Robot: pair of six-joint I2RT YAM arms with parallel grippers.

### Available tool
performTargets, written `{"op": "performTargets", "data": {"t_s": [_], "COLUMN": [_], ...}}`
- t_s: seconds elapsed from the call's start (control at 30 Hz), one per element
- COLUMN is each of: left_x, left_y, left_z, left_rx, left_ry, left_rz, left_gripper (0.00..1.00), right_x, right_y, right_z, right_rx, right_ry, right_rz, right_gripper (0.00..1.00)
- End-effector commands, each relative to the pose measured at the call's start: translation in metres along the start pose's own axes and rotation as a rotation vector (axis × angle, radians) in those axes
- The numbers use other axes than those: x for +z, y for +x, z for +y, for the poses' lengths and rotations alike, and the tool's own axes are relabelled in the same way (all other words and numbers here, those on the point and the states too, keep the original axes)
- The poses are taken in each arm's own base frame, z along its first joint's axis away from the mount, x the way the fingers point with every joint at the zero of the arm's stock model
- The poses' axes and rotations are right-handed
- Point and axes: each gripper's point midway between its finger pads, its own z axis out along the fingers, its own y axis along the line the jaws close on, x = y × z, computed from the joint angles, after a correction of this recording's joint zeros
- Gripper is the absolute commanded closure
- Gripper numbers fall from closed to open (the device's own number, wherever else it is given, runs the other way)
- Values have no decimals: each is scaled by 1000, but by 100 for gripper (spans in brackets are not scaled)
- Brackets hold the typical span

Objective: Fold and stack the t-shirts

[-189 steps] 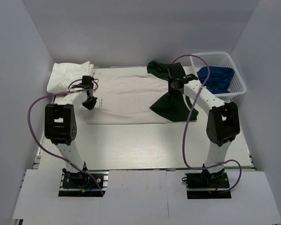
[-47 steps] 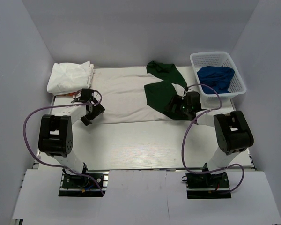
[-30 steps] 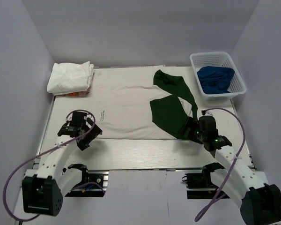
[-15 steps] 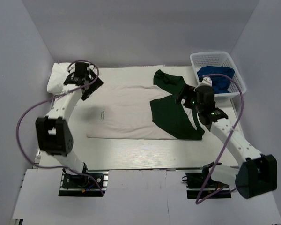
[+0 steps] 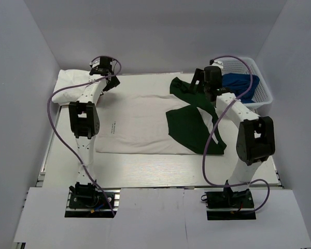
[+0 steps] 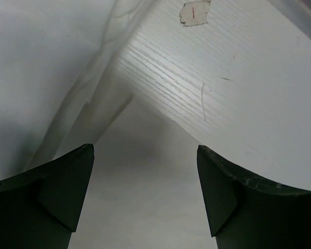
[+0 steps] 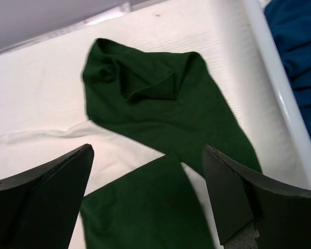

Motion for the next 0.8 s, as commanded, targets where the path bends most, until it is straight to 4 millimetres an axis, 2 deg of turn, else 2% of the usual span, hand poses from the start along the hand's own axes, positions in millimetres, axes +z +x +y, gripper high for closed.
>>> {"op": "performTargets", "data": {"t_s": [0.0,0.07,0.1,0.13,0.23,0.3,0.43,0.47,0.5,0.57,0.63,0.67,0.7,0.77], "left_x": [-3,10,24,25,44,50,57,64,65,69,73,74,77,79], "left_y": [-16,-9,-2,-5,0,-2,1,10,10,18,23,29,34,42], "left_z": [-9,-10,-11,-16,-14,-13,-14,-10,-11,-9,-9,-8,-5,-2], "left_rx": [23,25,27,22,25,10,5,12,3,11,15,19,24,40], "left_ry": [44,41,37,54,24,11,19,7,7,2,4,5,-4,-3], "left_rz": [-51,-46,-41,-47,-54,-73,-84,-66,-66,-44,-31,-16,-4,18], "left_gripper": [10,10,10,10,15,17,27,29,31,39,51,68,78,100], "right_x": [14,22,28,34,44,49,58,60,62,69,74,83,87,102], "right_y": [-13,-12,-10,-8,-2,5,14,17,18,21,23,37,26,35], "right_z": [-18,-25,-28,-29,-32,-34,-41,-44,-44,-49,-43,-45,-39,-39], "right_rx": [-25,-43,-44,-45,-58,-60,-65,-66,-56,-55,-43,-45,-34,-30], "right_ry": [101,133,145,150,164,174,206,218,225,243,222,229,214,221], "right_rz": [-10,-10,-3,2,23,39,52,54,52,54,71,102,88,107], "right_gripper": [10,10,10,10,10,10,10,10,10,10,10,10,10,11]}}
